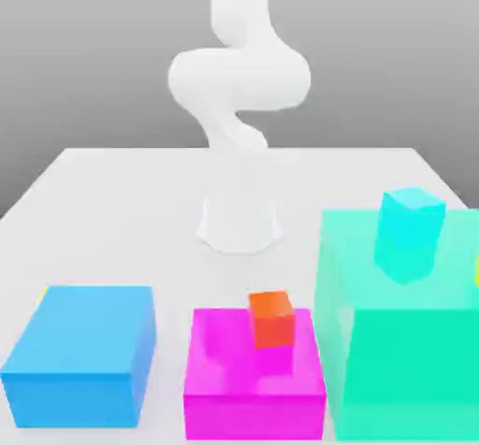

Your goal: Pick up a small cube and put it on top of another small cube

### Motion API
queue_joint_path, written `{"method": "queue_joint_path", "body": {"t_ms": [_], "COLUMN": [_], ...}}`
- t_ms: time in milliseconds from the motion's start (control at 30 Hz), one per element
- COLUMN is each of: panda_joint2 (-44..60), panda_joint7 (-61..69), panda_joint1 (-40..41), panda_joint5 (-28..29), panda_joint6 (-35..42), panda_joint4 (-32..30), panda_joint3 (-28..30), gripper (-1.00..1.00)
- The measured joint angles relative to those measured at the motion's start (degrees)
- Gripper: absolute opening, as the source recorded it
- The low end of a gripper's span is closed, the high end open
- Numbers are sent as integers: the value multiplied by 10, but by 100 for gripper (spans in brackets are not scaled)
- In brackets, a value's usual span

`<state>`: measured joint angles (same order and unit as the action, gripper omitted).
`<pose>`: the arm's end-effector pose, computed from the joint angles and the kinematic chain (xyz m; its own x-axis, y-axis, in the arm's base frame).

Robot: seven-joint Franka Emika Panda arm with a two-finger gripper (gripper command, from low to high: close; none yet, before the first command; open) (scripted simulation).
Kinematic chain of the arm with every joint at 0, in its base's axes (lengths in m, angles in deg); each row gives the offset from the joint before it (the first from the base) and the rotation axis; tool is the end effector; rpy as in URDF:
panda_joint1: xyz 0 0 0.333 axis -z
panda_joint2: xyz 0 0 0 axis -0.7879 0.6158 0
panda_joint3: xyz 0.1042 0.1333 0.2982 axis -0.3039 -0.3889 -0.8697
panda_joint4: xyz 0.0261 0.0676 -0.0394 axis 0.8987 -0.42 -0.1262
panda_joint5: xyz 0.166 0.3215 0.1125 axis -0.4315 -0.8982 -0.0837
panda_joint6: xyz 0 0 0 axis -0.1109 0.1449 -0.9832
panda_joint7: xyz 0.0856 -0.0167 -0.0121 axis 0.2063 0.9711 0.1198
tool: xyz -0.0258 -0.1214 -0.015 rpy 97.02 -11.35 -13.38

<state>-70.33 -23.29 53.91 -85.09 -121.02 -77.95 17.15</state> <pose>0.3603 -0.0335 0.6692 0.5116 -0.6995 0.4989 -0.5552 -0.7123 -0.4293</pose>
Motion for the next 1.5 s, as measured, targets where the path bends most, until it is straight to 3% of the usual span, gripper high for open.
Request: {"method": "queue_joint_path", "body": {"t_ms": [300,500,600,700,900,933,1133,1200,1367,1500], "panda_joint2": [185,309,376,446,574,589,597,578,479,482], "panda_joint7": [141,278,378,502,638,649,653,638,541,593], "panda_joint1": [66,101,128,169,286,302,312,295,249,250], "panda_joint5": [73,58,7,-85,-245,-259,-264,-245,-115,-37], "panda_joint6": [-110,-186,-225,-262,-351,-363,-368,-354,-283,-256], "panda_joint4": [-95,-158,-190,-218,-199,-196,-194,-199,-223,-197], "panda_joint3": [125,221,259,251,110,90,80,101,177,192], "gripper": [0,0,0,0,0,-100,-100,-100,-100,-100]}}
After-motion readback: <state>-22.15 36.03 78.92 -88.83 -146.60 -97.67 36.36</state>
